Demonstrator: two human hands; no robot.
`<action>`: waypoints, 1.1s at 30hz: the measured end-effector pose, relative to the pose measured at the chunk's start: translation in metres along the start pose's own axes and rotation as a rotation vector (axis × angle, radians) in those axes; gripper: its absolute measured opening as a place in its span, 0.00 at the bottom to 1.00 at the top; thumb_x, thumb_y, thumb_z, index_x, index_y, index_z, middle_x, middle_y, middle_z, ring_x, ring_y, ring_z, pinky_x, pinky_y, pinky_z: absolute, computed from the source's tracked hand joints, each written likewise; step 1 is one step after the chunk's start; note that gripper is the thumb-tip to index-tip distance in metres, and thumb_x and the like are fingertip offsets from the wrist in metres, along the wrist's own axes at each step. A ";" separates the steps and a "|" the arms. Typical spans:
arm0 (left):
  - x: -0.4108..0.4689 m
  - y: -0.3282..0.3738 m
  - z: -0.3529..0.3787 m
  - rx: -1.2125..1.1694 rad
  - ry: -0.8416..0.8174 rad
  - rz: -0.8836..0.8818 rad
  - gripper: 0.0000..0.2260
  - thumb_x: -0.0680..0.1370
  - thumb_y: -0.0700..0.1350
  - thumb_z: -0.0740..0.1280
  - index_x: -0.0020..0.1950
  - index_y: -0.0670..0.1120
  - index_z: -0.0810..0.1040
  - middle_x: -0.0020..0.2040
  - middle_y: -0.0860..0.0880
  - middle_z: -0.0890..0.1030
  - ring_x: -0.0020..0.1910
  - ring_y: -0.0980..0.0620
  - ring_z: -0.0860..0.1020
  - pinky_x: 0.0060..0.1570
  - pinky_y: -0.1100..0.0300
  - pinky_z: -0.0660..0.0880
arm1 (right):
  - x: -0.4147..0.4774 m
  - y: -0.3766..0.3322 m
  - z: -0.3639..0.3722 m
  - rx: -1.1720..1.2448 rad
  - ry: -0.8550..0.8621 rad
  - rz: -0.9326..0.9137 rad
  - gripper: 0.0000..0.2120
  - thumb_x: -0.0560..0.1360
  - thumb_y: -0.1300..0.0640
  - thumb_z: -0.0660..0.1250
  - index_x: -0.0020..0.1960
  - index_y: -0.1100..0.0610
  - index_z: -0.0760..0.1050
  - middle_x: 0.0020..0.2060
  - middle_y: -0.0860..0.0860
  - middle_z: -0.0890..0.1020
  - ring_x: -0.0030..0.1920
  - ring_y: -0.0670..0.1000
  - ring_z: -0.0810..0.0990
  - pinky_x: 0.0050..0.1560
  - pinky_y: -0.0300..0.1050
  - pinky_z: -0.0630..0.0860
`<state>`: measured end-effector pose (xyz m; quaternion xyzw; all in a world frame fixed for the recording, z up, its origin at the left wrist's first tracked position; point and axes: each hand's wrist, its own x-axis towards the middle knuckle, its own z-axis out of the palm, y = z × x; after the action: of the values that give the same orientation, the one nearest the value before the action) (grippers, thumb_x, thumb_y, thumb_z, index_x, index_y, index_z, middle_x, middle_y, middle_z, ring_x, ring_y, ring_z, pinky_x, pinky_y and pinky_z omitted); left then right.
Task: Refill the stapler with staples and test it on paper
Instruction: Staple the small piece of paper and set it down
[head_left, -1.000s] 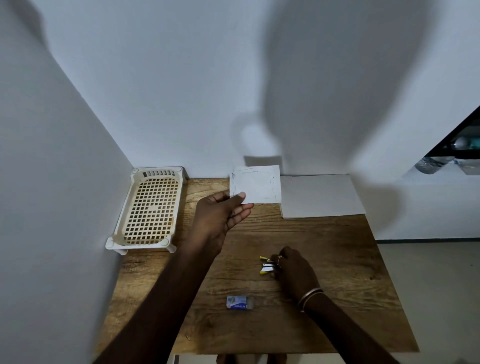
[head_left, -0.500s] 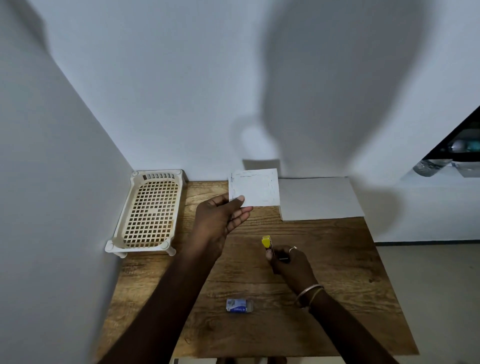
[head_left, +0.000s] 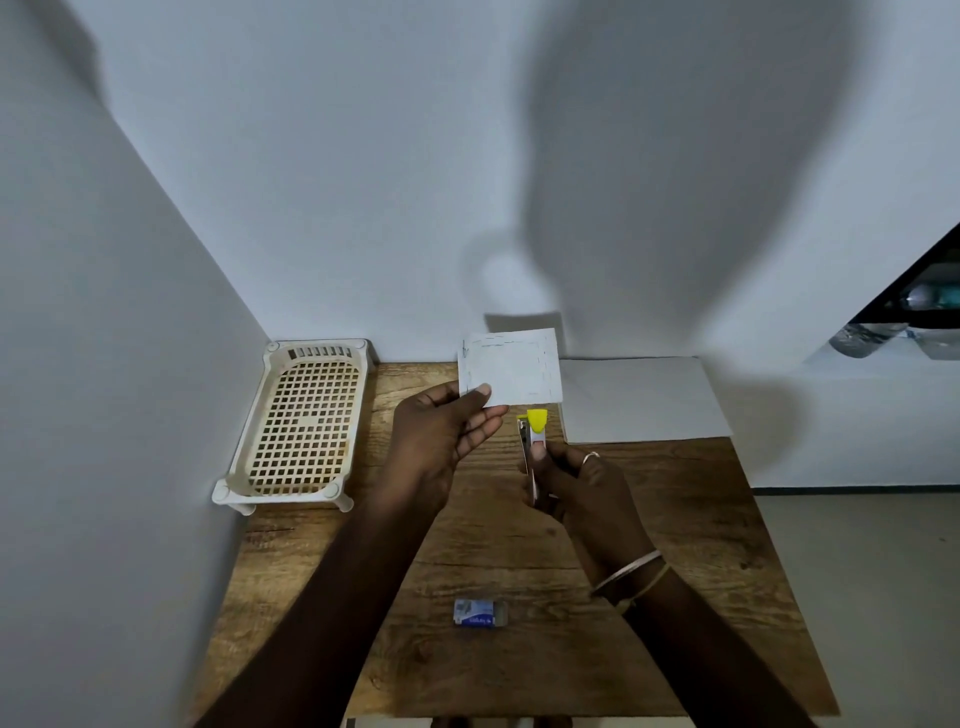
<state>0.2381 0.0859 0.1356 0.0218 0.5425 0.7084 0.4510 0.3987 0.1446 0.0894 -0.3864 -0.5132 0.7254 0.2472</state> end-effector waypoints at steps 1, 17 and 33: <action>0.000 0.000 0.000 -0.003 0.001 0.002 0.11 0.77 0.35 0.73 0.59 0.33 0.80 0.51 0.38 0.87 0.50 0.43 0.87 0.47 0.56 0.85 | -0.001 -0.004 0.001 0.011 0.007 -0.005 0.18 0.74 0.47 0.72 0.53 0.60 0.84 0.48 0.66 0.85 0.46 0.60 0.83 0.56 0.65 0.81; -0.006 -0.010 0.006 -0.003 -0.004 0.002 0.08 0.77 0.34 0.73 0.55 0.34 0.82 0.49 0.37 0.87 0.46 0.45 0.88 0.45 0.58 0.84 | 0.007 -0.014 0.015 0.124 0.068 -0.014 0.30 0.59 0.33 0.80 0.45 0.58 0.86 0.37 0.57 0.84 0.39 0.55 0.82 0.49 0.53 0.81; -0.006 -0.020 0.007 -0.071 -0.051 -0.030 0.13 0.77 0.39 0.74 0.60 0.36 0.81 0.54 0.38 0.87 0.53 0.42 0.86 0.54 0.53 0.83 | 0.008 -0.014 0.020 0.249 0.164 0.076 0.11 0.69 0.53 0.78 0.43 0.61 0.86 0.37 0.59 0.85 0.37 0.54 0.82 0.43 0.48 0.81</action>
<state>0.2582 0.0873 0.1254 0.0157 0.5058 0.7194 0.4758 0.3776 0.1448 0.1039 -0.4301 -0.3825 0.7582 0.3065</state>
